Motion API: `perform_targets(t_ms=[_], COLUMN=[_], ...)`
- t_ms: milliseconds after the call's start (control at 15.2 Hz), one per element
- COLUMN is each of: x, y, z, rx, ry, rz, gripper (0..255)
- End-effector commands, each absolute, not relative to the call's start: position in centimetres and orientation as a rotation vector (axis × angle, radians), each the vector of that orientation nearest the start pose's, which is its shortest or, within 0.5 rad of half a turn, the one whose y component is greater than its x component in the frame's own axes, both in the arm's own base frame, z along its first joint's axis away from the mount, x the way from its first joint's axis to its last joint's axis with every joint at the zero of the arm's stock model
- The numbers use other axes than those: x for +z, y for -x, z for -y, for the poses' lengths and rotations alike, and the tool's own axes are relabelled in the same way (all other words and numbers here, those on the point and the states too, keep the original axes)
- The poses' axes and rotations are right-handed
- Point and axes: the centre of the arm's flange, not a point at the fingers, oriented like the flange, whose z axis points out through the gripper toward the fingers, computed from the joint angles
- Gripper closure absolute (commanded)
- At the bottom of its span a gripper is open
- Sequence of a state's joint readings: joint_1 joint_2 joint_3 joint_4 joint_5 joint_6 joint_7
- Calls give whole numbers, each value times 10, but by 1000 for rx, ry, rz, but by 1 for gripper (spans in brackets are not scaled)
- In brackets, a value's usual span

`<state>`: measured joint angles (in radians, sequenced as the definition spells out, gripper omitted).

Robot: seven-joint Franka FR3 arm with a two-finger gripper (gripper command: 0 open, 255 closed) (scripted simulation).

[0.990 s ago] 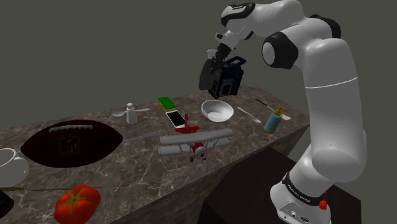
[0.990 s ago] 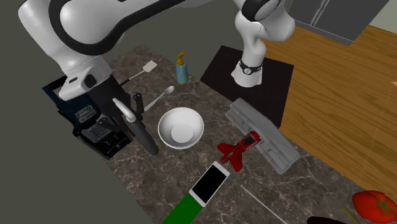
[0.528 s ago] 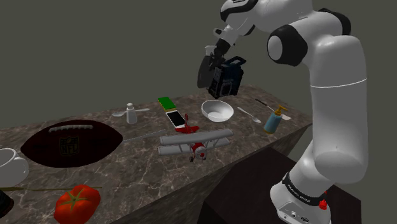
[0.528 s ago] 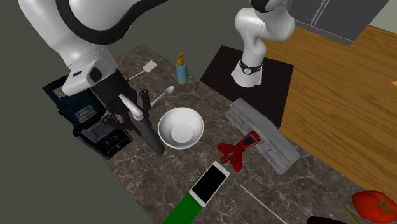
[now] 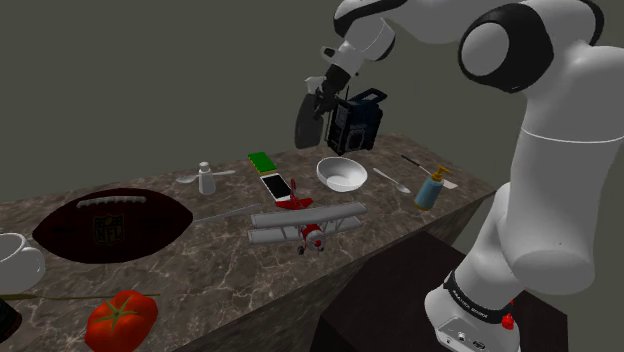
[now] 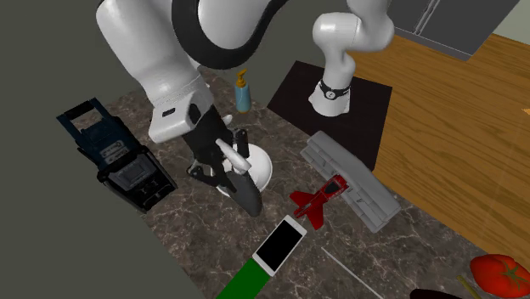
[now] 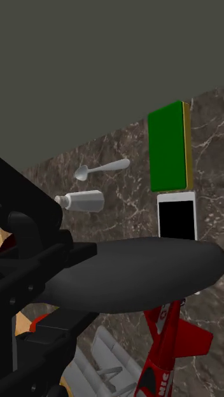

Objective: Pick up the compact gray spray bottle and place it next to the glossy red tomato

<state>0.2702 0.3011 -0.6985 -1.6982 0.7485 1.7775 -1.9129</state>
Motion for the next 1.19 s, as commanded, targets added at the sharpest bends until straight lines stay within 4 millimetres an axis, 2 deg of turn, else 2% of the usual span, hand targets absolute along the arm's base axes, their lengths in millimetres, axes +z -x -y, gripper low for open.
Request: perform_targets(t_ms=[0, 1122], x=[452, 452], y=[-599, -558], z=[144, -77], rx=[-612, -612], ry=[2208, 2208], rz=[1644, 1644], gripper=[255, 255])
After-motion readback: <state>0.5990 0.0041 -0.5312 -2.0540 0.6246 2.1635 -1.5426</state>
